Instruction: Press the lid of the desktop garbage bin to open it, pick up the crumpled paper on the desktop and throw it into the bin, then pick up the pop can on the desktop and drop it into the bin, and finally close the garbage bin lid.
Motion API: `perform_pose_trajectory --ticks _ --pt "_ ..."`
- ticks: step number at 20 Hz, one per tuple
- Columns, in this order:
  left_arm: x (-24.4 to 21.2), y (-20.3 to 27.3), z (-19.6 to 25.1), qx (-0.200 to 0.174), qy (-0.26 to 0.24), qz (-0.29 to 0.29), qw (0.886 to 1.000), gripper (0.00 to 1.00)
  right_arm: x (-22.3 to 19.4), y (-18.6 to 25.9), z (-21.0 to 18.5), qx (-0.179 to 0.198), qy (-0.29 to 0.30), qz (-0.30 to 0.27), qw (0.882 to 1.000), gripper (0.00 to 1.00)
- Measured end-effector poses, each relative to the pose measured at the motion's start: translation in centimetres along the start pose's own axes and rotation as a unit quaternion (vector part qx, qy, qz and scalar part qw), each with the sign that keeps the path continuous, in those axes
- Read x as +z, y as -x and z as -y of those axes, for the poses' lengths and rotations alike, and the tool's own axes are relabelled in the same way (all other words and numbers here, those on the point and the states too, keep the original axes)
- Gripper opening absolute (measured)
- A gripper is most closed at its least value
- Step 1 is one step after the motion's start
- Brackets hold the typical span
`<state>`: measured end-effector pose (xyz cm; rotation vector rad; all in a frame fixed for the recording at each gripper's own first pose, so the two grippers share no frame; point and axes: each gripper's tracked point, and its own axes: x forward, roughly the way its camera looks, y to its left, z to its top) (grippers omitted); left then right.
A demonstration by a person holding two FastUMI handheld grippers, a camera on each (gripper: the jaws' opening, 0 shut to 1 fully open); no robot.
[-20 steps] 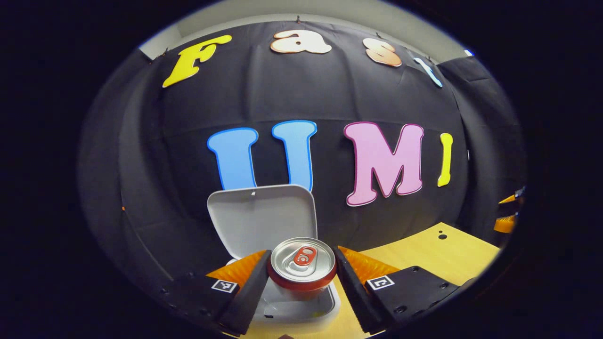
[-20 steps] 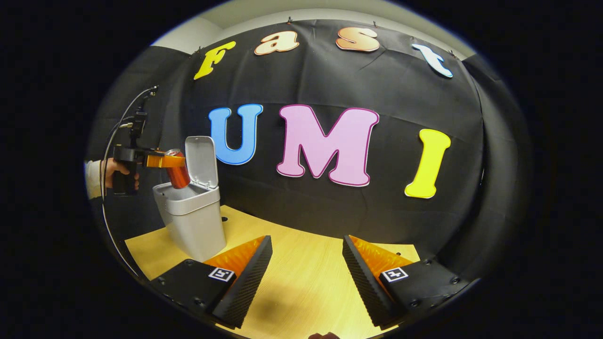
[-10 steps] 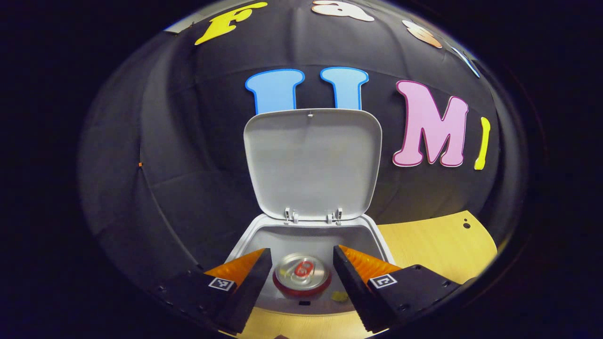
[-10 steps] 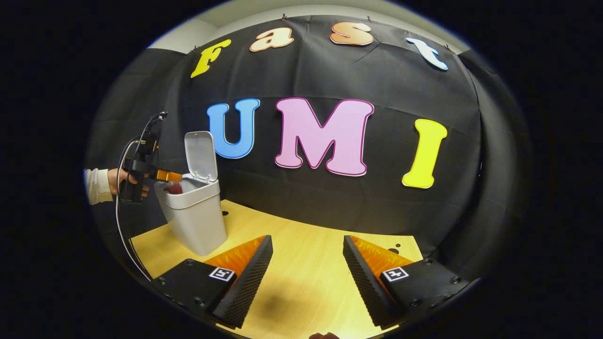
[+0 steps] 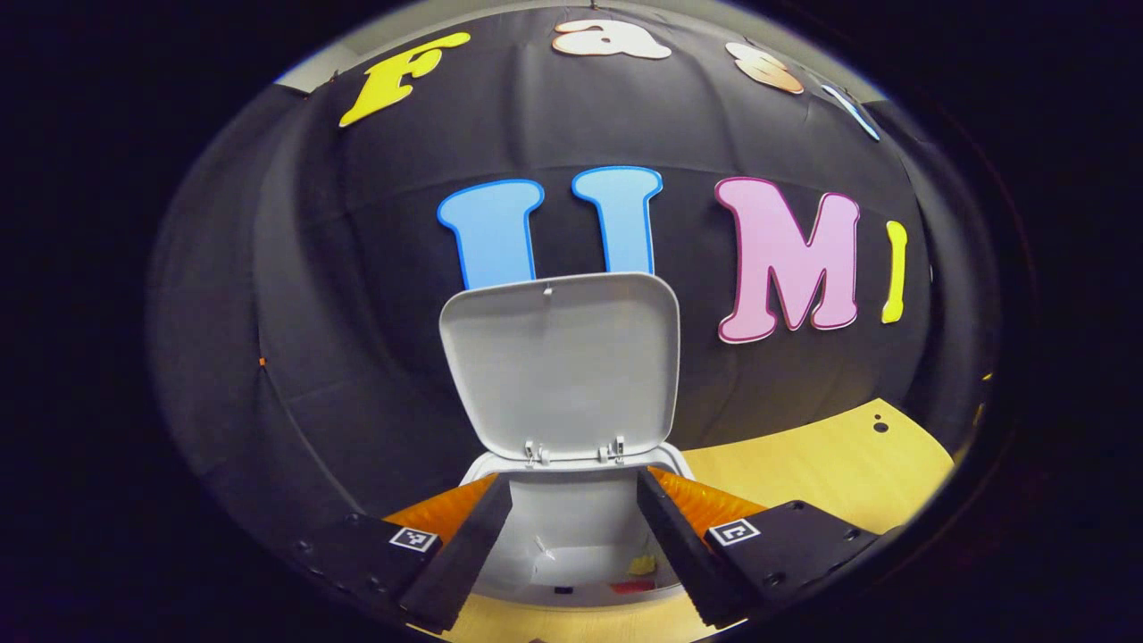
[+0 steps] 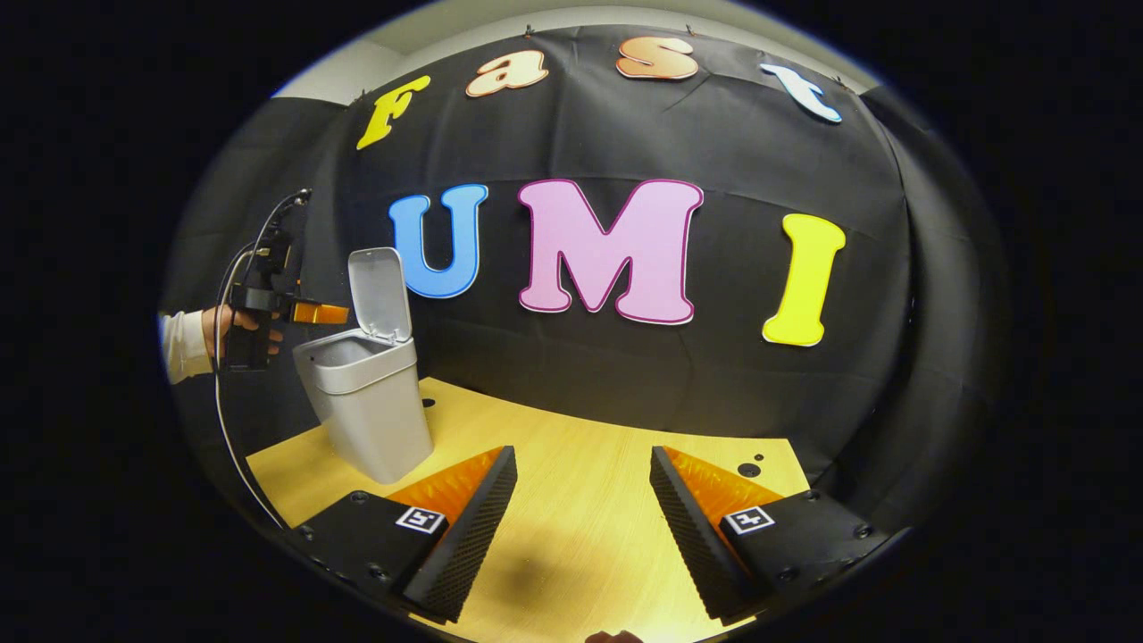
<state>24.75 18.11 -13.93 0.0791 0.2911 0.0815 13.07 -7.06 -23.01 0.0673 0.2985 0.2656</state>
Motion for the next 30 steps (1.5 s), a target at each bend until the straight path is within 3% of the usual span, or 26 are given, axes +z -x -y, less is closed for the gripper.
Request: perform_pose_trajectory --ticks 4,8,15,18,21,22,24,27,30 --pt "5.4 -1.1 -0.3 0.004 0.014 0.032 0.999 0.93 -0.9 -0.4 0.0 0.013 0.000 -0.009 1.000 0.96" --pt "11.9 -2.5 -0.8 0.010 -0.041 0.086 0.995 0.93 -1.7 -0.3 1.0 0.022 0.006 -0.020 1.000 0.97" --pt "18.0 -6.3 -2.7 0.021 -0.020 0.117 0.993 0.93 -3.0 -0.4 3.2 0.016 -0.024 -0.034 0.999 0.97" --pt "16.9 -8.9 -3.7 0.027 -0.017 0.081 0.996 0.93 -3.2 -0.5 3.9 0.014 -0.031 -0.038 0.999 0.97" --pt "11.6 -9.9 -4.0 0.023 0.007 0.000 1.000 0.94 -3.1 -0.4 4.1 0.015 -0.039 -0.036 0.998 0.97" --pt "11.3 -9.2 -4.6 0.036 0.032 -0.003 0.999 0.94 -3.2 -0.2 4.1 0.014 -0.039 -0.036 0.998 0.97" --pt "11.5 -9.0 -5.0 0.023 0.055 0.007 0.998 0.98 -3.6 -0.1 4.1 0.014 -0.039 -0.040 0.998 0.97" --pt "9.5 -7.2 -4.4 0.014 0.028 -0.015 0.999 0.96 -3.8 0.0 3.6 0.019 -0.048 -0.042 0.998 0.97" --pt "8.4 -5.0 -4.5 0.012 0.040 -0.040 0.998 0.96 -3.4 -0.2 2.7 0.027 -0.057 -0.036 0.997 0.96"
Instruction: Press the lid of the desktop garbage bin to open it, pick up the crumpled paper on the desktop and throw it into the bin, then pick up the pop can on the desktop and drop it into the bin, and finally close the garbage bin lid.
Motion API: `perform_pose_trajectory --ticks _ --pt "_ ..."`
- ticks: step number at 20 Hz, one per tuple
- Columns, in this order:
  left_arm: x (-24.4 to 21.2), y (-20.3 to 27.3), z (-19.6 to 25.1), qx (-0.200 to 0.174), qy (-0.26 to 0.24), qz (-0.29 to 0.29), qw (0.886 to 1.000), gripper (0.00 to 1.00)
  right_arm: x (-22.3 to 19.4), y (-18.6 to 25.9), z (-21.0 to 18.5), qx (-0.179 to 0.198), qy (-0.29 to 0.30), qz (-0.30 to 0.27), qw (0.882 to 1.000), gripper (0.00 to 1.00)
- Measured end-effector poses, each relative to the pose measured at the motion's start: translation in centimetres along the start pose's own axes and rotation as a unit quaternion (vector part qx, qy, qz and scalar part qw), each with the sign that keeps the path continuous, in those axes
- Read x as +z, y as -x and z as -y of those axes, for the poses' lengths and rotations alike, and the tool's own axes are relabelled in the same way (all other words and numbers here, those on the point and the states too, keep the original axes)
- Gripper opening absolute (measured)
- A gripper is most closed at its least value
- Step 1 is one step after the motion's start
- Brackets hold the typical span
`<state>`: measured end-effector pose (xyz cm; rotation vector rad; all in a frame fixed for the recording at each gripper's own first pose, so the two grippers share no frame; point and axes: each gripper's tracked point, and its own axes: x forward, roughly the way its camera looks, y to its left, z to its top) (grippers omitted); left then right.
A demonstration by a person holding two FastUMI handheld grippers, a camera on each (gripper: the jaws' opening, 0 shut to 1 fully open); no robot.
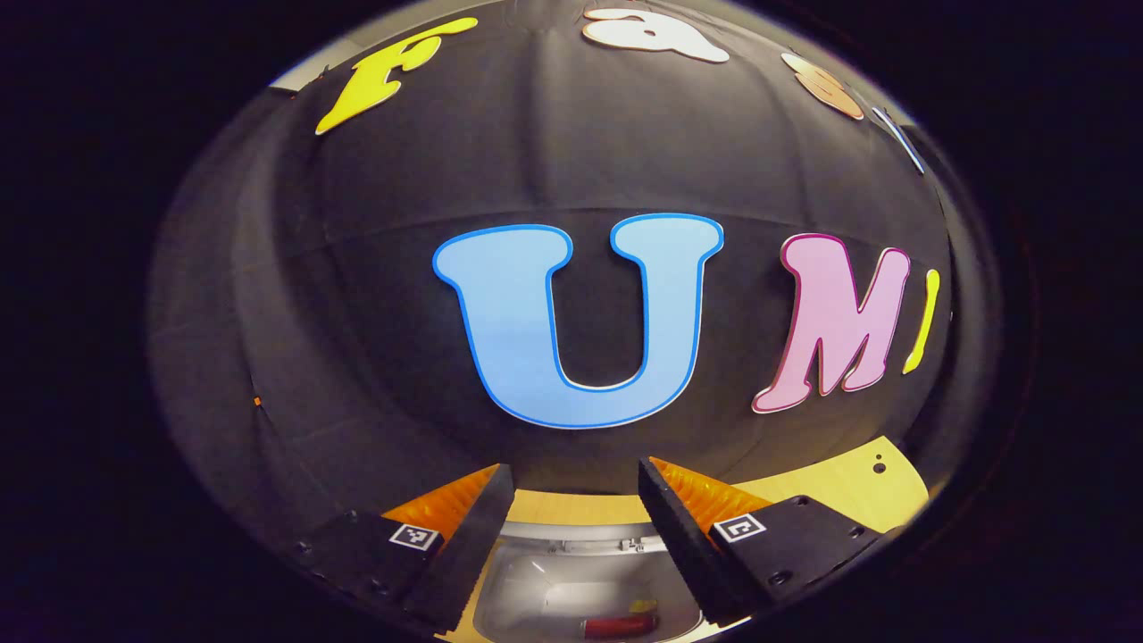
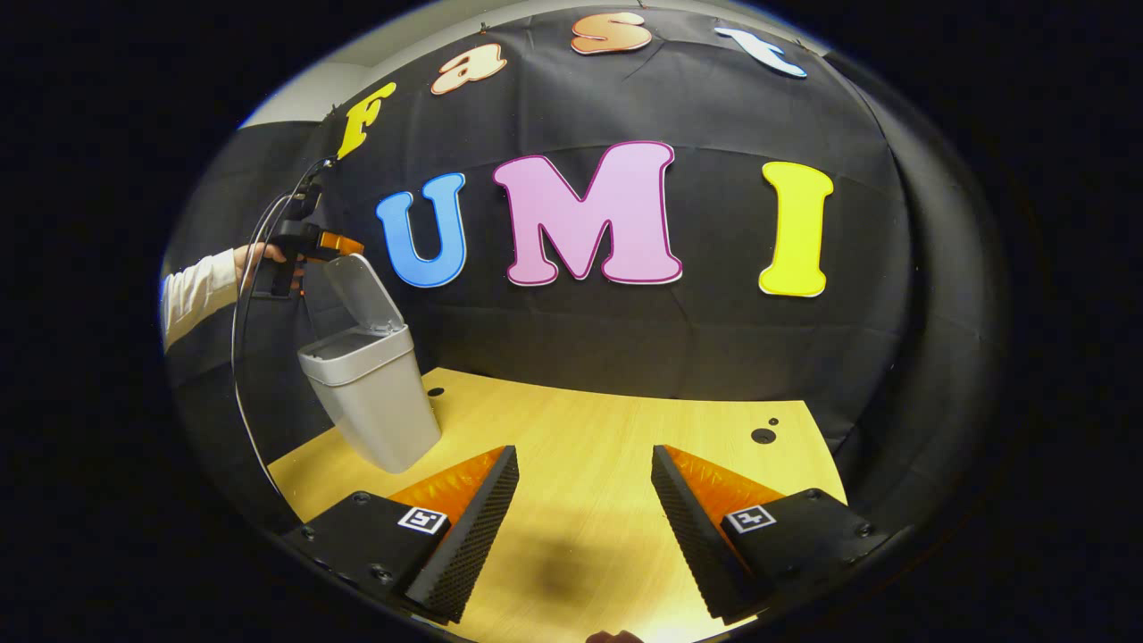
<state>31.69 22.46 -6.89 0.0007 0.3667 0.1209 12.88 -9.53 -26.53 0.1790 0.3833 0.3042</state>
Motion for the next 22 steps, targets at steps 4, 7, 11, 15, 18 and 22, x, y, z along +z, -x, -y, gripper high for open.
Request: perform_pose_trajectory --ticks 4,7,11,15,18,22 --pt "-4.0 2.8 0.2 -0.011 -0.012 -0.028 0.999 0.96 0.2 -0.4 -0.7 0.004 -0.006 0.002 1.000 0.97" --pt "-8.1 4.3 0.1 -0.025 -0.013 -0.062 0.998 0.96 0.1 -0.7 -1.3 0.006 -0.014 0.001 1.000 0.98" --pt "-12.6 4.4 -0.2 -0.039 -0.006 -0.113 0.993 0.98 -0.5 -0.5 -1.5 0.004 -0.009 -0.007 1.000 0.98" --pt "-16.1 4.0 -0.3 -0.051 -0.021 -0.164 0.985 0.99 -1.0 -0.5 -1.1 -0.006 -0.011 -0.016 1.000 0.98" --pt "-17.2 4.0 -0.3 -0.063 -0.054 -0.194 0.977 0.97 -0.8 -0.4 -1.2 -0.011 -0.013 -0.012 1.000 0.98" --pt "-17.6 3.1 0.1 -0.077 -0.056 -0.206 0.974 1.00 -2.3 -0.7 -1.6 -0.018 -0.016 -0.028 0.999 0.97"
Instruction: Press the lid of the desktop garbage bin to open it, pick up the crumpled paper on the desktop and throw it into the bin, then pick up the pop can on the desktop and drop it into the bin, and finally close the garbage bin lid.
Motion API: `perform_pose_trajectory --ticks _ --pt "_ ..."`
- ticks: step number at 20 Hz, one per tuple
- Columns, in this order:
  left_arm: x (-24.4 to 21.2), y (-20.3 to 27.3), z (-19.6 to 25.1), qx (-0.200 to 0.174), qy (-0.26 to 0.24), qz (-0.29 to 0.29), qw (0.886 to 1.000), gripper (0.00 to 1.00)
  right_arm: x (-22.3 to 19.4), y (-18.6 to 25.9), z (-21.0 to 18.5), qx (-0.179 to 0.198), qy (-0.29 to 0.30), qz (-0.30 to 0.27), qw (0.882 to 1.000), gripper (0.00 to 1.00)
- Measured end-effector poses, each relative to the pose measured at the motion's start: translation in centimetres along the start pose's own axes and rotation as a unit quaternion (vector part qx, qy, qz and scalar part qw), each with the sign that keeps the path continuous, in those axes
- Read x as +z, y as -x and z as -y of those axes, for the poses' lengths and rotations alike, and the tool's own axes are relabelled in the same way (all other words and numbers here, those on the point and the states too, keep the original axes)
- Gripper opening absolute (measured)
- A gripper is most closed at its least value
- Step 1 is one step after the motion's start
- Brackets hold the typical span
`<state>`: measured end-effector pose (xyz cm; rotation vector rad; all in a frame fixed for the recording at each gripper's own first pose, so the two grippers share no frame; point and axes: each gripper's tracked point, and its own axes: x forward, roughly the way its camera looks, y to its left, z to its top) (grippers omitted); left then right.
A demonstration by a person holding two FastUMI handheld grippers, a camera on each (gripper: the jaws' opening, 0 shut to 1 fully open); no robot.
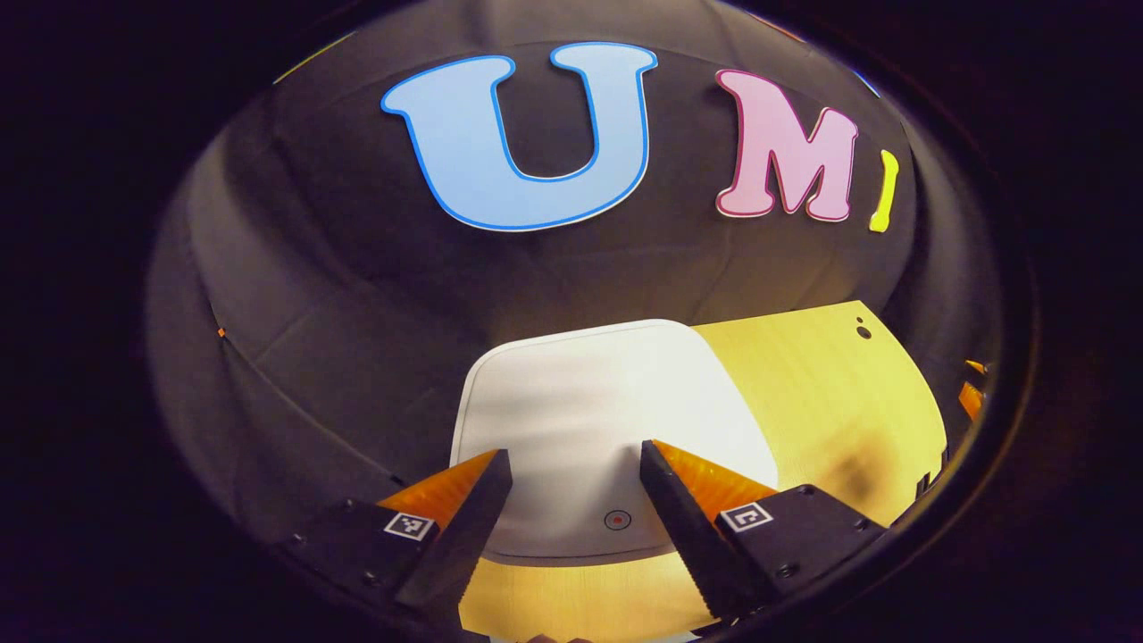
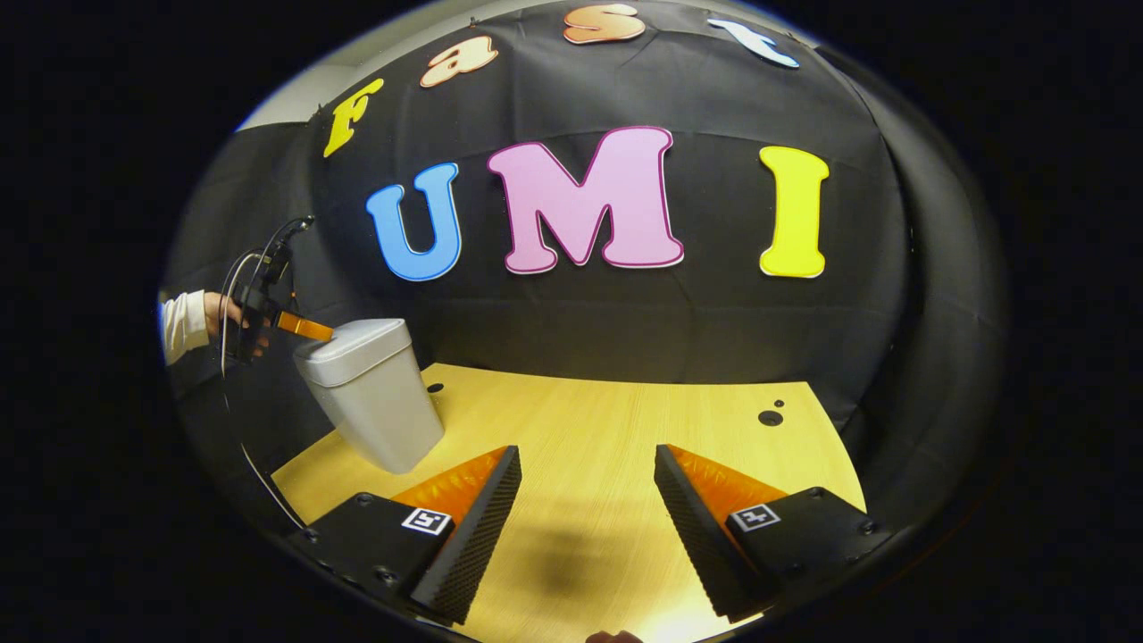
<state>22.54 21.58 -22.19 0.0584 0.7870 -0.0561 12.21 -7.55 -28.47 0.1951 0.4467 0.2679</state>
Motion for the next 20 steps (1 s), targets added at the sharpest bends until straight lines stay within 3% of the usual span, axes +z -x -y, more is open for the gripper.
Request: perform_pose_trajectory --ticks 2,8,13,20 --pt "-0.4 0.1 0.2 -0.009 0.028 -0.004 1.000 0.99 -0.5 0.2 -0.7 0.003 0.003 -0.004 1.000 0.98" --pt "-0.1 -0.3 0.5 -0.010 0.015 0.044 0.999 0.99 -1.1 0.7 -1.4 0.001 0.003 -0.009 1.000 0.98" --pt "1.0 0.6 0.3 0.042 0.048 0.108 0.992 0.97 0.5 1.5 0.1 -0.038 -0.003 0.010 0.999 0.98" --pt "5.8 7.4 6.5 -0.012 0.033 0.221 0.975 0.96 2.4 5.3 0.3 -0.074 -0.030 0.040 0.996 0.98"
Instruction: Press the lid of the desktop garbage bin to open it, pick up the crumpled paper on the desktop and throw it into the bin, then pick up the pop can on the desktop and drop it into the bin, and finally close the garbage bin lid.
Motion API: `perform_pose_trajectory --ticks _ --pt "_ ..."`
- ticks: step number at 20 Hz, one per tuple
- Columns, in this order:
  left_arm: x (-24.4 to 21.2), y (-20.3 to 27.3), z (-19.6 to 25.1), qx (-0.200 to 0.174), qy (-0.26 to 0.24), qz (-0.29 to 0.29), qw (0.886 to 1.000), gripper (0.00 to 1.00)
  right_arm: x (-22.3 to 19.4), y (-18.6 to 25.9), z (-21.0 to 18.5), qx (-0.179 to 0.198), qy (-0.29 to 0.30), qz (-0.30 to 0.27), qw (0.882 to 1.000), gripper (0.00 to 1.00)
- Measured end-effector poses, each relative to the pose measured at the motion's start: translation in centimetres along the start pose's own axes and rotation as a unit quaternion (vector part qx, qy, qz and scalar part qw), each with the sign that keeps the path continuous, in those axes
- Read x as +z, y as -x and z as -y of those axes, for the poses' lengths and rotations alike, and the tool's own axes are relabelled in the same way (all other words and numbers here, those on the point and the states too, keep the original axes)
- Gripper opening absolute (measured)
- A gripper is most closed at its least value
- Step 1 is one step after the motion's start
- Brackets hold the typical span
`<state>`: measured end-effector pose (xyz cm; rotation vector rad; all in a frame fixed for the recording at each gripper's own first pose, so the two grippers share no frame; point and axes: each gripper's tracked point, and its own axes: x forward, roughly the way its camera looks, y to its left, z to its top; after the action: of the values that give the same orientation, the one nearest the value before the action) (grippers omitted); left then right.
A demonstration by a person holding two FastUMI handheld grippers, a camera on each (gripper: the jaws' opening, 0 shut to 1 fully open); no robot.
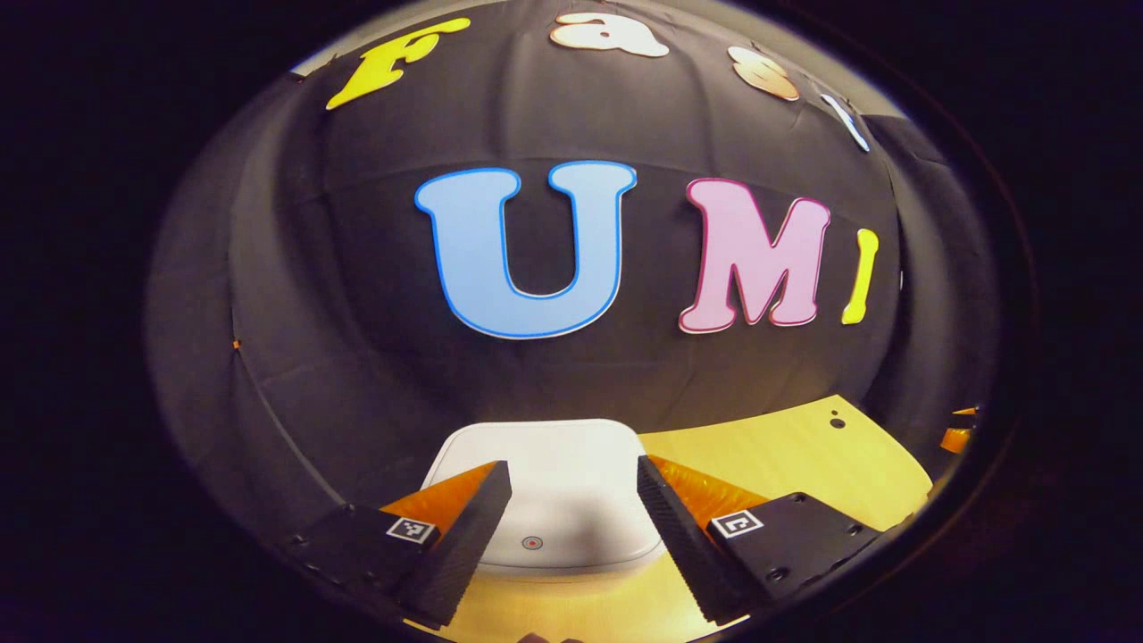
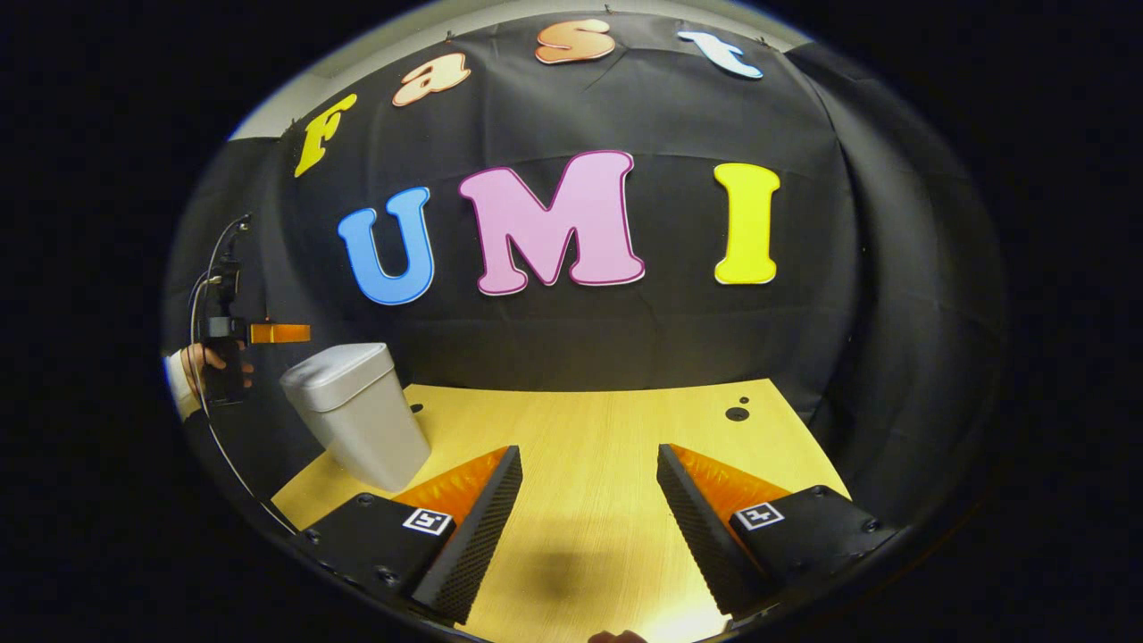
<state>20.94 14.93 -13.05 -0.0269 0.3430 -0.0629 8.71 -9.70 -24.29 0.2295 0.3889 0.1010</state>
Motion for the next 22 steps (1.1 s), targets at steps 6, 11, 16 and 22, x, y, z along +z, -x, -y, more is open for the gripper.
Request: perform_pose_trajectory --ticks 6,11,16,22 --pt "3.3 3.8 6.6 -0.063 0.038 0.058 0.996 0.95 0.7 6.0 2.2 -0.051 0.032 0.025 0.998 0.98" --pt "4.0 6.9 11.7 -0.122 0.084 0.058 0.987 0.94 3.8 12.0 6.2 -0.110 0.124 0.045 0.985 0.97" --pt "4.8 9.1 14.1 -0.117 0.085 0.067 0.987 0.93 5.1 14.6 6.8 -0.102 0.089 0.072 0.988 0.97" --pt "6.1 10.7 16.7 -0.087 0.061 0.082 0.991 0.93 6.4 14.2 7.5 -0.061 0.093 0.080 0.991 0.97"
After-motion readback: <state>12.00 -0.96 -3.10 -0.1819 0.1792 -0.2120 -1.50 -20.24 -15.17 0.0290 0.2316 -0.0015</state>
